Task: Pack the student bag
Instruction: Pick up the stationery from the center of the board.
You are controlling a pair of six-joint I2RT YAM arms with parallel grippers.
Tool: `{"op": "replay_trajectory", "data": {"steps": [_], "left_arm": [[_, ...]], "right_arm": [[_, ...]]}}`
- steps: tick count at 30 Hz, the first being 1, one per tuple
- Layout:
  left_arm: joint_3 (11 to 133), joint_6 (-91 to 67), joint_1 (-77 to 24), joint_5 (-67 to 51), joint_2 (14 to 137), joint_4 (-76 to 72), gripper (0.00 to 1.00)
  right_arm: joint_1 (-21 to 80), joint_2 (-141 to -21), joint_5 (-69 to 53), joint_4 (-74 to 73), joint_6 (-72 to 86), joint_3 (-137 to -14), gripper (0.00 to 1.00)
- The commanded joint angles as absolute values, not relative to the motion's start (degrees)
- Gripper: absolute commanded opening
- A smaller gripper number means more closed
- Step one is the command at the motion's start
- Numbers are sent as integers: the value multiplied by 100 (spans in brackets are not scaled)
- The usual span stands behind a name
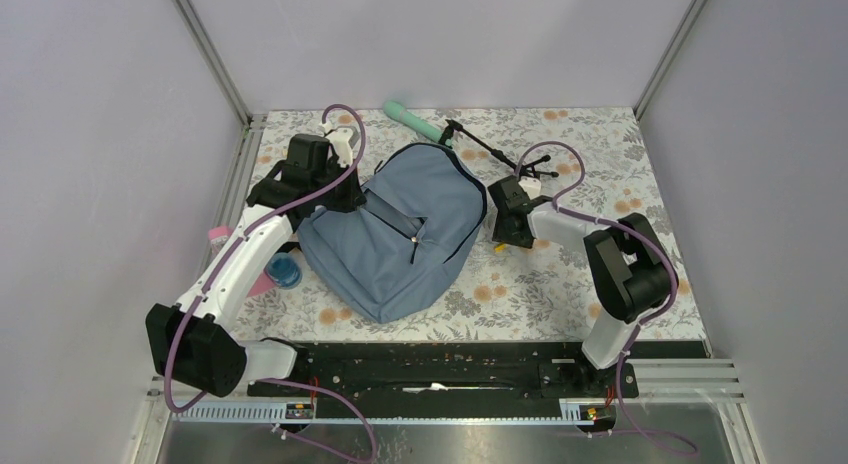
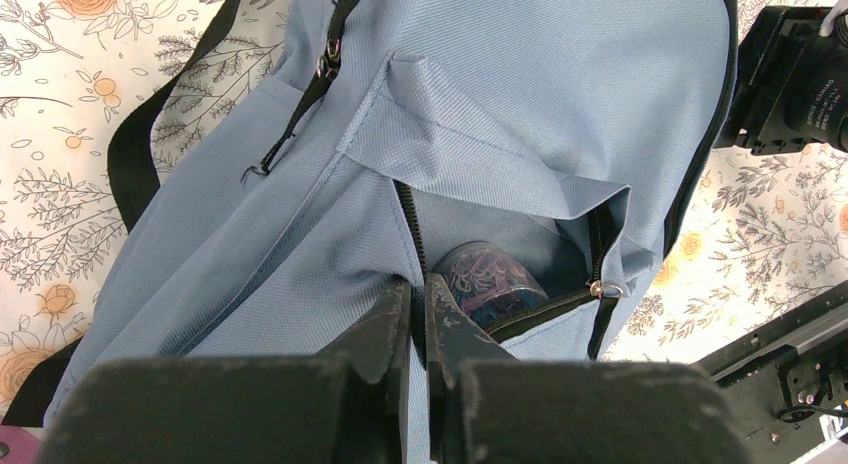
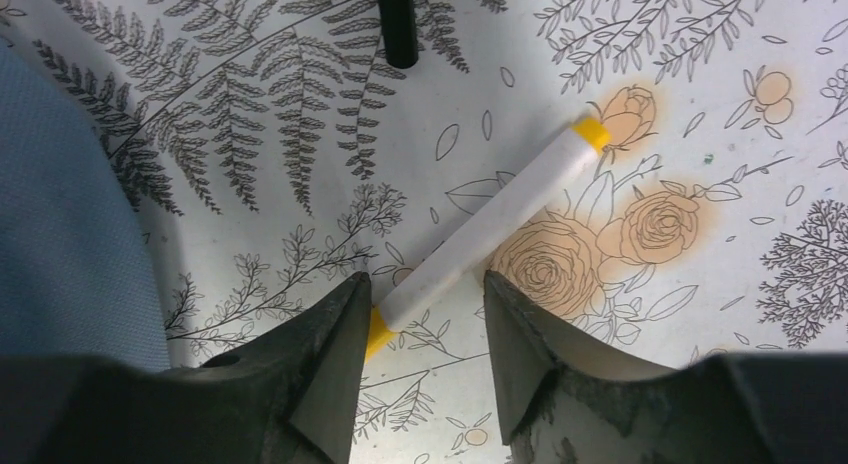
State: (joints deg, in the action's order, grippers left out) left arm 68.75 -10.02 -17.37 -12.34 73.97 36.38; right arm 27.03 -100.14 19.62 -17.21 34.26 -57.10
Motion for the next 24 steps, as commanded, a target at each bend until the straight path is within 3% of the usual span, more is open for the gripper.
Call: {"op": "replay_trajectory", "data": {"steps": [1, 5, 12, 24], "left_arm": [[6970, -914, -1705, -1231, 6988, 3085, 0], [6975, -923, -1705, -1253, 7005, 3085, 0], [6971, -931, -1705, -1246, 7018, 3086, 0], [6970, -936, -1703, -1244, 7041, 3089, 0]], "right_arm": [[2756, -10122, 1967, -2078, 3411, -5592, 49], [2807, -9838, 1714, -1907, 3432, -5216, 38], [2986, -9254, 1448, -1826, 3462, -4593, 31], [3275, -9279, 1105, -1467, 3776, -4025, 34]]}}
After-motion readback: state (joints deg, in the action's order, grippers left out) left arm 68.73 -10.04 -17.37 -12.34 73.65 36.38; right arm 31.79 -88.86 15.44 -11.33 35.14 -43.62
